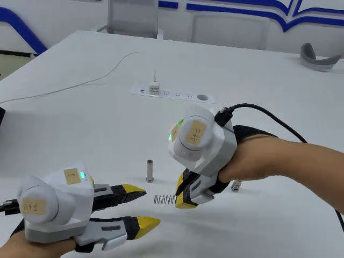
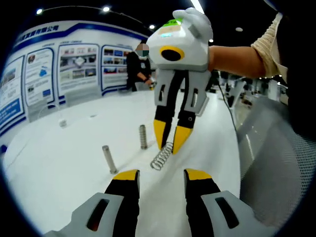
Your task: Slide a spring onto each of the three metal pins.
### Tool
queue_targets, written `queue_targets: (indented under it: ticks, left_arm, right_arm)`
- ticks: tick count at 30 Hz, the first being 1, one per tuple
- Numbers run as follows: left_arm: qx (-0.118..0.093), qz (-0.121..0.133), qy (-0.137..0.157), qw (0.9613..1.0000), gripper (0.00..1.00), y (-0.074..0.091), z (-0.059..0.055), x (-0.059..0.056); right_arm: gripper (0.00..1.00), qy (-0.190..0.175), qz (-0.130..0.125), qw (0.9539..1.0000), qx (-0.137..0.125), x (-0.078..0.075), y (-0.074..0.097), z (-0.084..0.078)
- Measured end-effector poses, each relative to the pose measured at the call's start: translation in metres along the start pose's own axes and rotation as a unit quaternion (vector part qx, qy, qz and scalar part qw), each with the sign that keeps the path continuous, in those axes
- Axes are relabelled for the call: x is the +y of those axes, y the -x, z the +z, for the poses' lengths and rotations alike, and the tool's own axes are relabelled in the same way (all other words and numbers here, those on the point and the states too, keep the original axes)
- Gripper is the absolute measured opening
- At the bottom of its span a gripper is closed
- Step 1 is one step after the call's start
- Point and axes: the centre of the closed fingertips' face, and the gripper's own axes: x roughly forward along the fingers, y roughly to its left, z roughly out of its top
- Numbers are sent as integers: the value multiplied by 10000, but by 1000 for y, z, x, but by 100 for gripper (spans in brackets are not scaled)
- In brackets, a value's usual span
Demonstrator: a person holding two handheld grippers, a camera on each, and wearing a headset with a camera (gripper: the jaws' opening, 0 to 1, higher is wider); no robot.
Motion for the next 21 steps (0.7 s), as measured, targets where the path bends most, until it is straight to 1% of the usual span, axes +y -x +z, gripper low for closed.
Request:
queue_targets:
  ticks: [12,19,21]
  left_arm:
    - [-37,-157,-145,9998,28,-2,2,-6]
    - [-87,-240,-260,9993,18,-3,4,-10]
    - [-88,-275,-281,9992,16,-4,5,-12]
  right_arm:
    - [12,226,117,9997,-14,12,2,4]
    - [12,324,164,9993,9,17,2,5]
    - [12,353,165,9992,8,18,2,5]
